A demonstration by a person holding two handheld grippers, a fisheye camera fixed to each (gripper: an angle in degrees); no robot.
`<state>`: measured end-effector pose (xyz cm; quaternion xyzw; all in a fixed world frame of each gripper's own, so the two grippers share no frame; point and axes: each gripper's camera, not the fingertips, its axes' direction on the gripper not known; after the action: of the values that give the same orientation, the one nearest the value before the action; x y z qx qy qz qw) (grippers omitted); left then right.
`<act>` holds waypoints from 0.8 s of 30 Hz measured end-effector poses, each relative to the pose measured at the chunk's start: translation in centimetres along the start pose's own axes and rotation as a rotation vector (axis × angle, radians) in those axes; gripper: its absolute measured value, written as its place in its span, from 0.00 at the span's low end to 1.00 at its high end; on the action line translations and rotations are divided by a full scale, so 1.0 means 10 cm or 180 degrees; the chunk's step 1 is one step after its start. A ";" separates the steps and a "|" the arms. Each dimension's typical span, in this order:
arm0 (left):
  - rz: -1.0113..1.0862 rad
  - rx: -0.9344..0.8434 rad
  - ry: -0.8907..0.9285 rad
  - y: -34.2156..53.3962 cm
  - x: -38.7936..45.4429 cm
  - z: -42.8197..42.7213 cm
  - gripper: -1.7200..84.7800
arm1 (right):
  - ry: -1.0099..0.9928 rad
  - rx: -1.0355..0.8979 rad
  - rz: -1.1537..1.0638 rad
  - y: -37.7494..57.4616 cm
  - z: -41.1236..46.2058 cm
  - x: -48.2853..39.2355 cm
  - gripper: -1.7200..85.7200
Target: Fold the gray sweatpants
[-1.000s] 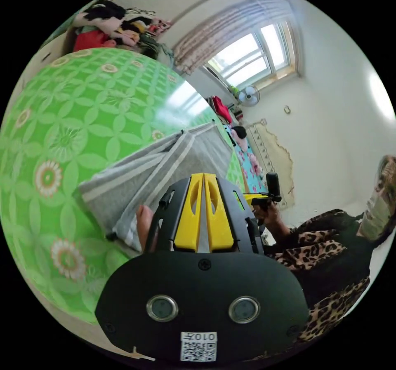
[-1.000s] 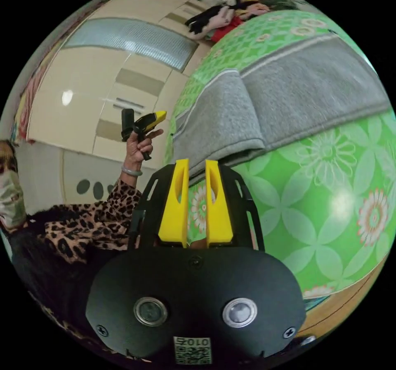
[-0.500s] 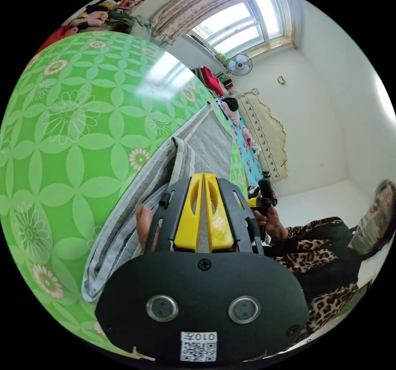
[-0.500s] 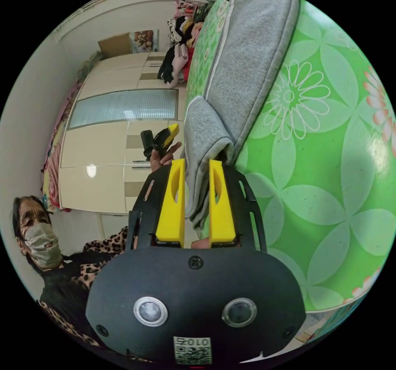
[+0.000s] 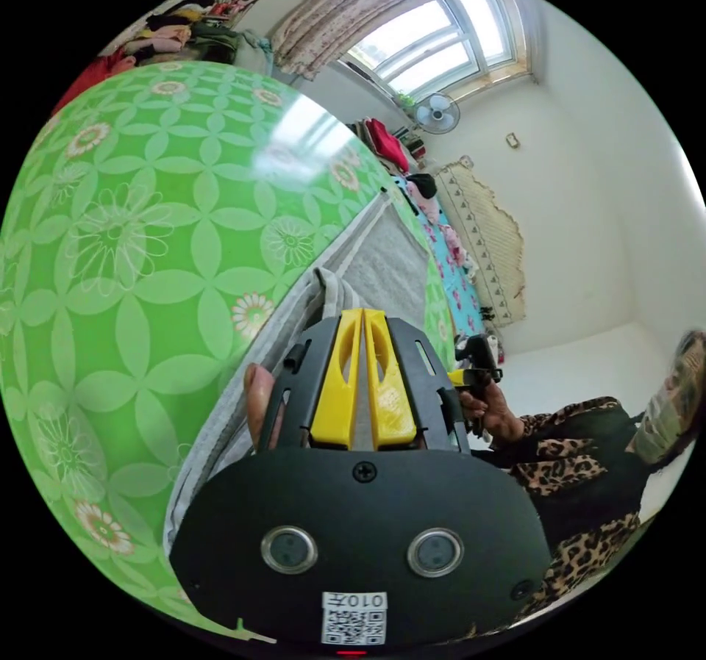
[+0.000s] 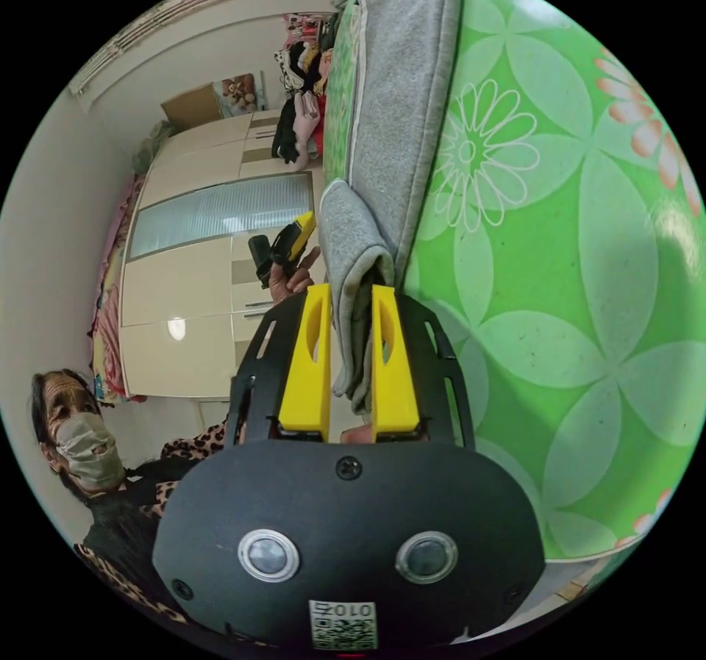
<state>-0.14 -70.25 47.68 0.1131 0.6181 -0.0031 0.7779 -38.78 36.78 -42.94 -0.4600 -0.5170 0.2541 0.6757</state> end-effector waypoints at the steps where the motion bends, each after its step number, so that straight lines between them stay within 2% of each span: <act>1: -0.0048 0.0029 0.0080 -0.02 -0.07 0.00 0.02 | -0.0044 -0.0017 -0.0019 -0.01 0.00 0.02 0.12; 7: -0.0055 -0.0082 -0.0085 -0.12 -0.20 0.05 0.02 | -0.0026 -0.0122 -0.0058 -0.03 0.04 0.09 0.09; 11: -0.0043 -0.0173 0.0033 -0.20 -0.30 0.15 0.02 | -0.0098 -0.0095 -0.0087 0.00 0.02 0.15 0.07; 24: -0.0097 -0.0093 -0.0128 -0.50 -0.48 0.40 0.02 | -0.0425 -0.0123 -0.0008 0.05 -0.05 0.41 0.07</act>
<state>1.86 -76.46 52.30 0.0922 0.6040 -0.0081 0.7916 -36.88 40.20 -41.45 -0.4543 -0.5664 0.2733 0.6310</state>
